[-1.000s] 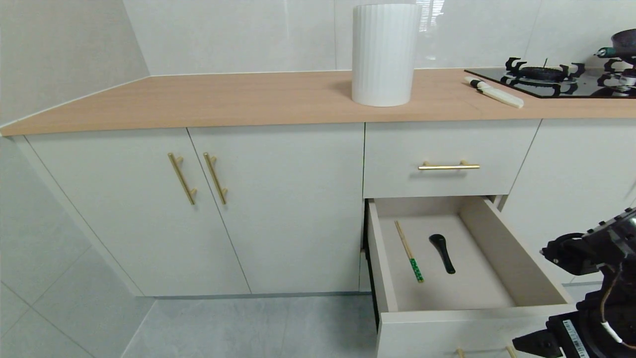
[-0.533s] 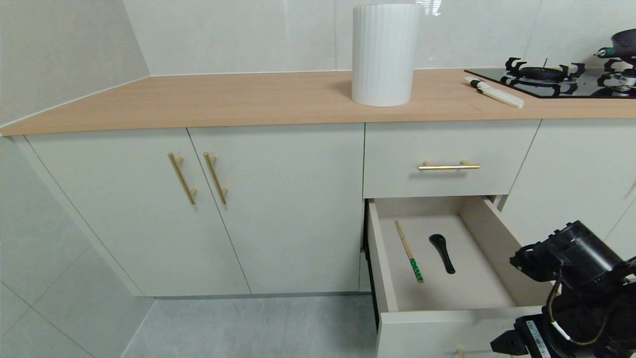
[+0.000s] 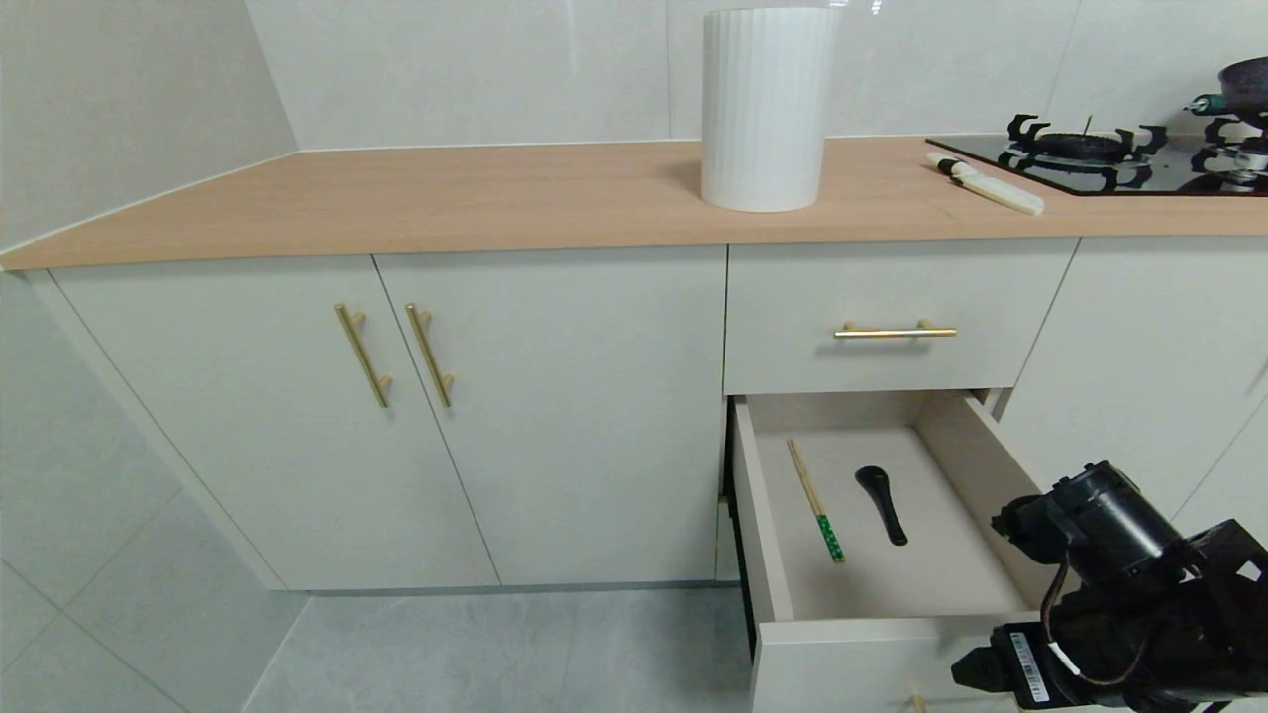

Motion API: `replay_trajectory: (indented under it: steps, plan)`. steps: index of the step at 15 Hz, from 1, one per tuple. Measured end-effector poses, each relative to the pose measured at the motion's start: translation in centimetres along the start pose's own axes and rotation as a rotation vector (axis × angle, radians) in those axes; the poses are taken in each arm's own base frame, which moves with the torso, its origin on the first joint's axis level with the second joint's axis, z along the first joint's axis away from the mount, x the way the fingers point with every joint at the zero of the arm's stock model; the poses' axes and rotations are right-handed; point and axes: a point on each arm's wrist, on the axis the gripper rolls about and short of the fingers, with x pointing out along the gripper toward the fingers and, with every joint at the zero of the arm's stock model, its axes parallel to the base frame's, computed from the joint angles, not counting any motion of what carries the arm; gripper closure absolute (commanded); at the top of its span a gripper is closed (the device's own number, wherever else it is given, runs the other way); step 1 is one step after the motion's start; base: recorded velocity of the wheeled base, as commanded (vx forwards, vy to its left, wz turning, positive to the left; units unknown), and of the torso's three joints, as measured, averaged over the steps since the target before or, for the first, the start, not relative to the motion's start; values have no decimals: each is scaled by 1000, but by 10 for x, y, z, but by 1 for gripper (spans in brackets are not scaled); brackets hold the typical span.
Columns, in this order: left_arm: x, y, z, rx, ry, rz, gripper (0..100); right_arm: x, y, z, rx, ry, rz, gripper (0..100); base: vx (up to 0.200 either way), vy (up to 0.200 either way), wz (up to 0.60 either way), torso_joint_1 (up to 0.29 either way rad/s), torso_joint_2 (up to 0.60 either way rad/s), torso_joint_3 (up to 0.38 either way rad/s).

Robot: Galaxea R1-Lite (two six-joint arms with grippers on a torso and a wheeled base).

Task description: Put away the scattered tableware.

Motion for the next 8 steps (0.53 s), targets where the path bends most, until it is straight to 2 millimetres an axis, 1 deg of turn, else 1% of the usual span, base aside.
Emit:
replay_trajectory:
  steps: [5, 8]
  plan:
    - [0, 0, 0, 0, 0, 0, 0, 4, 3, 9, 12, -65, 17, 0, 0, 0, 0, 0, 0, 0]
    - [0, 0, 0, 0, 0, 0, 0, 12, 9, 22, 21, -136, 39, 0, 0, 0, 0, 0, 0, 0]
